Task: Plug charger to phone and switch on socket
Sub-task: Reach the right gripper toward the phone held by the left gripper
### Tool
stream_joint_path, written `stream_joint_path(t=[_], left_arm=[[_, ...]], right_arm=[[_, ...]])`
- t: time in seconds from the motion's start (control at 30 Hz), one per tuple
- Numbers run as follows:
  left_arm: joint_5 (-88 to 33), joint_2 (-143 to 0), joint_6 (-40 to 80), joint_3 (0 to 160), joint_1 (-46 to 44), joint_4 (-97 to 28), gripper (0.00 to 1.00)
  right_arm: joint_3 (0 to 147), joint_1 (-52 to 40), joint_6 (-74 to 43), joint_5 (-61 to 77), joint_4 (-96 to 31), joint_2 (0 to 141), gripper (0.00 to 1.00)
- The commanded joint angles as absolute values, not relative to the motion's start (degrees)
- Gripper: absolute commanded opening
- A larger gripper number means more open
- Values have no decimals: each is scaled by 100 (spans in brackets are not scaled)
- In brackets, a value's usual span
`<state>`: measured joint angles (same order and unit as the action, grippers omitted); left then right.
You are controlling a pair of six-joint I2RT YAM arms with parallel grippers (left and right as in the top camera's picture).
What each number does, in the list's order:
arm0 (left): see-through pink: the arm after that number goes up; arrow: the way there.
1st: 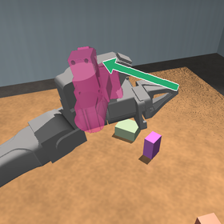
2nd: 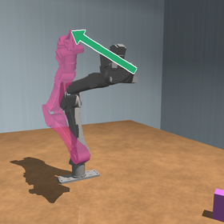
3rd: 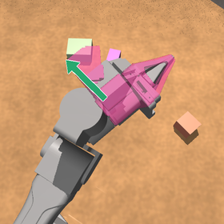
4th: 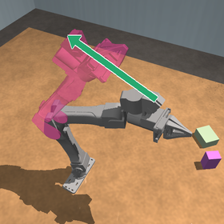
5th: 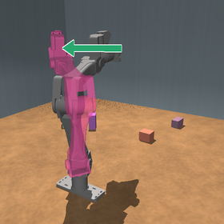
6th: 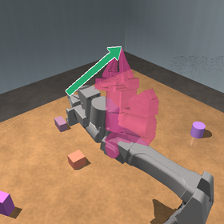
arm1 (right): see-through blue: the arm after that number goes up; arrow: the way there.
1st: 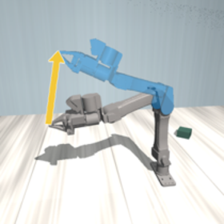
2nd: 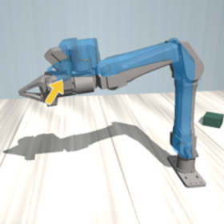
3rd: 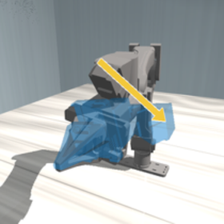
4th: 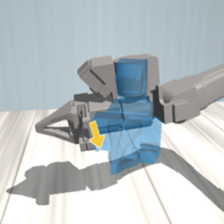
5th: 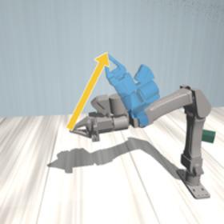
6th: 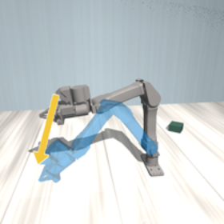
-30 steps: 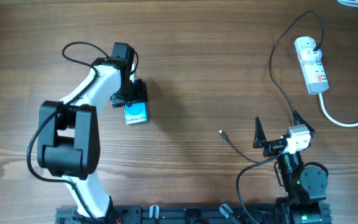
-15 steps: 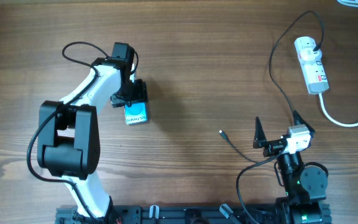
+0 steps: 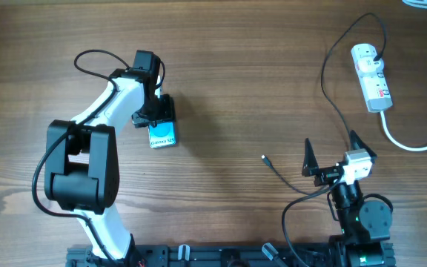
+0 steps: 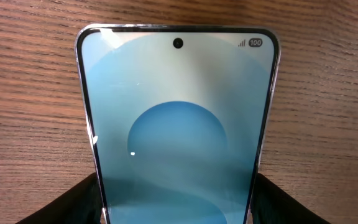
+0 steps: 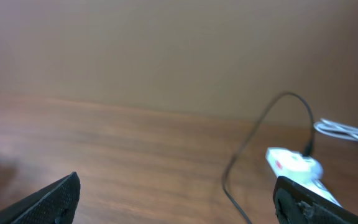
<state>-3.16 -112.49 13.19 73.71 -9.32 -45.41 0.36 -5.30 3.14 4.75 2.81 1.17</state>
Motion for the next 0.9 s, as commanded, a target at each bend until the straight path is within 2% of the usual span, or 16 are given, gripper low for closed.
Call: stream_joint_path(t=[0.0, 0.07, 0.2, 0.47, 0.63, 0.73, 0.87], left_arm=[[-766, -11015, 1173, 7341, -947, -4552, 64], [-875, -11015, 1105, 7343, -947, -4563, 64], [-950, -11015, 1063, 7343, -947, -4589, 64], [-1522, -11015, 917, 7343, -947, -4609, 64], [-1636, -11015, 917, 7343, -950, -4606, 64], [-1802, -11015, 919, 7343, -950, -4609, 65], [-1802, -11015, 919, 7343, -954, -4613, 65]], right_arm=[[69, -497, -158, 1461, 519, 102, 100], [307, -497, -576, 1509, 183, 134, 100], [1457, -497, -598, 1507, -617, 790, 100], [4735, -497, -292, 1922, -3258, 4176, 100], [5653, -497, -825, 3636, -2862, 5712, 100], [5655, -519, -1260, 4128, -2729, 6394, 82], [5531, -915, -1219, 4139, -2650, 7273, 79]])
